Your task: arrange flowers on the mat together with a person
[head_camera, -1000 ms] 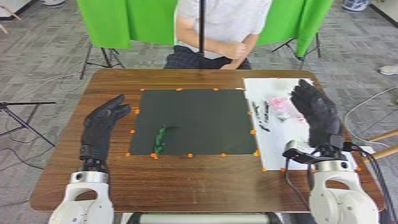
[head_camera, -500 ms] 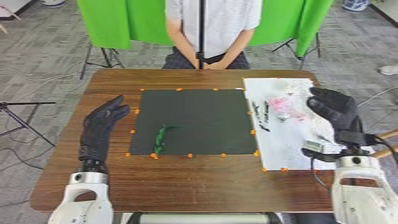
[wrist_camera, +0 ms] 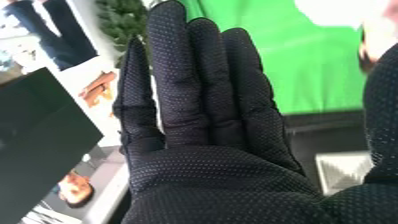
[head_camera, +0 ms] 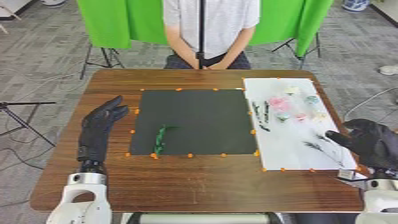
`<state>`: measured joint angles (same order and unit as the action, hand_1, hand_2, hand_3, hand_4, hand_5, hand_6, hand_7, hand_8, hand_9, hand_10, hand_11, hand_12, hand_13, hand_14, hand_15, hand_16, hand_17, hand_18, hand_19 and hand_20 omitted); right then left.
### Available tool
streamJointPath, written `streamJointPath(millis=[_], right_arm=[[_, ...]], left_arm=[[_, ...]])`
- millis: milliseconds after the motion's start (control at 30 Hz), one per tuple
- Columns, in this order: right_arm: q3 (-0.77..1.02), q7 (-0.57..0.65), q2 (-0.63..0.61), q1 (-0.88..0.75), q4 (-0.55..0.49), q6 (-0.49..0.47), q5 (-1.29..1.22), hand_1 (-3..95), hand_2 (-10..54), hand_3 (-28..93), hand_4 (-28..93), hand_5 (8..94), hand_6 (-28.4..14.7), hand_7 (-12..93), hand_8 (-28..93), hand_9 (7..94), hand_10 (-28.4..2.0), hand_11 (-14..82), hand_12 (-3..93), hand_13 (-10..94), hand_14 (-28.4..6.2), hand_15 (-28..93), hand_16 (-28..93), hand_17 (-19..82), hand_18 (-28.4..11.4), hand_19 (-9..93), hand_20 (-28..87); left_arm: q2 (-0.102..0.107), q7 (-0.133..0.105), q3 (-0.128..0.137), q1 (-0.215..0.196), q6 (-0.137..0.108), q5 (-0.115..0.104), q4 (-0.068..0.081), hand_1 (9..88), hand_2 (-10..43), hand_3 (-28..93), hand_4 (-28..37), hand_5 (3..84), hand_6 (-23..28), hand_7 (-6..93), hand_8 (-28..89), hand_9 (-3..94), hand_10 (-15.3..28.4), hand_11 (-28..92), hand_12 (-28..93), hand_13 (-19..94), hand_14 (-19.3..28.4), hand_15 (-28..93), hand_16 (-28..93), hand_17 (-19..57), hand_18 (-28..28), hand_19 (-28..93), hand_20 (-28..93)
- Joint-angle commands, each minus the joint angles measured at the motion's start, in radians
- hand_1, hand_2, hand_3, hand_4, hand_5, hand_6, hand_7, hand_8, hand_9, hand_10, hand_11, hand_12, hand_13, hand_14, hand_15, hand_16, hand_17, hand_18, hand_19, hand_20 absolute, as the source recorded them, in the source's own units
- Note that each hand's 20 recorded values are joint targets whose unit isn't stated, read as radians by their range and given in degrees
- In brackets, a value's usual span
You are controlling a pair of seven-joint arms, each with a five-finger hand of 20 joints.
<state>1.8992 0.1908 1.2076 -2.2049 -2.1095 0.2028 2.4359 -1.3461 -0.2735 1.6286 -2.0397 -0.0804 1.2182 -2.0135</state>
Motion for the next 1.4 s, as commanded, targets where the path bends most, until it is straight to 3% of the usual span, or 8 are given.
streamJointPath(millis=[33, 233, 467, 600, 700, 967, 1400], right_arm=[[0.011, 0.089, -0.047, -0.038, 0.008, -0.110, 0.073, 21.8, -9.5, 68, -28, 54.5, -5.0, 20, -7, 56.5, -16.5, 28.0, 29.2, 59, -14.3, 40, 26, 23, -19.3, 48, 39], [0.001, 0.133, -0.073, -0.038, 0.027, -0.193, 0.121, 21.4, -9.5, 69, -28, 52.4, -5.6, 18, -6, 55.7, -17.2, 26.1, 29.5, 59, -14.6, 42, 26, 22, -19.9, 49, 39], [-0.026, 0.185, -0.093, -0.022, 0.033, -0.293, 0.129, 20.7, -9.5, 70, -28, 46.6, -7.2, 16, -4, 48.9, -18.9, 23.0, 30.1, 57, -14.9, 44, 25, 21, -20.8, 51, 39], [-0.058, 0.215, -0.106, -0.010, 0.057, -0.269, 0.155, 20.4, -9.5, 70, -28, 46.1, -7.7, 15, -4, 49.3, -19.2, 23.0, 30.3, 58, -15.0, 48, 26, 21, -22.1, 54, 41], [-0.078, 0.236, -0.115, -0.003, 0.075, -0.237, 0.179, 22.1, -9.5, 69, -28, 48.1, -8.0, 16, -3, 54.9, -18.9, 26.1, 30.4, 62, -14.0, 55, 27, 25, -22.5, 60, 43], [-0.113, 0.291, -0.128, 0.002, 0.091, -0.224, 0.212, 28.5, -9.5, 68, -28, 52.6, -7.9, 16, -3, 64.2, -17.1, 27.7, 29.1, 75, -8.1, 57, 29, 34, -22.8, 71, 50], [-0.145, 0.297, -0.142, 0.039, 0.119, -0.231, 0.165, 43.2, -9.5, 67, -28, 64.2, -6.1, 17, -4, 78.7, -13.4, 25.7, 26.8, 85, -3.3, 55, 31, 43, -20.5, 77, 50]], left_arm=[[-0.002, 0.015, 0.004, -0.007, 0.001, 0.005, 0.000, 25.3, -7.4, 63, -24.4, 47.7, 4.4, 11.1, -6, 47.7, 15.2, 20, 13, 37, 17.8, 20, 1, 7.5, 11.8, 13, 17], [0.000, 0.013, 0.005, -0.014, -0.001, 0.005, -0.005, 25.3, -7.5, 63, -24.3, 47.6, 4.4, 11.1, -6, 47.7, 15.1, 20, 13, 37, 17.8, 20, 1, 7.5, 11.8, 13, 17], [0.002, 0.014, 0.005, -0.016, -0.002, 0.004, -0.007, 25.3, -7.5, 63, -24.3, 47.6, 4.4, 11.1, -6, 47.7, 15.1, 20, 13, 37, 17.8, 20, 0, 7.6, 11.8, 12, 17], [0.006, 0.014, 0.003, -0.016, -0.004, 0.003, -0.007, 25.3, -7.4, 63, -24.3, 47.6, 4.4, 11.1, -6, 47.7, 15.1, 20, 13, 37, 17.8, 20, 0, 7.5, 11.8, 13, 17], [0.008, 0.011, 0.003, -0.019, -0.007, 0.001, -0.009, 25.4, -7.4, 63, -24.2, 47.6, 4.4, 11.1, -6, 47.7, 15.1, 20, 13, 37, 17.7, 20, 0, 7.5, 11.8, 13, 17], [0.008, 0.016, 0.005, -0.017, -0.001, 0.005, -0.008, 25.4, -7.5, 63, -24.1, 47.6, 4.4, 11.3, -6, 47.7, 15.1, 20, 13, 37, 17.7, 20, 0, 7.5, 11.8, 13, 17], [0.005, 0.017, 0.008, -0.016, 0.006, 0.008, -0.011, 25.4, -7.5, 63, -24.0, 47.5, 4.3, 11.2, -6, 47.6, 15.1, 20, 13, 37, 17.7, 20, 0, 7.5, 11.8, 13, 17]])
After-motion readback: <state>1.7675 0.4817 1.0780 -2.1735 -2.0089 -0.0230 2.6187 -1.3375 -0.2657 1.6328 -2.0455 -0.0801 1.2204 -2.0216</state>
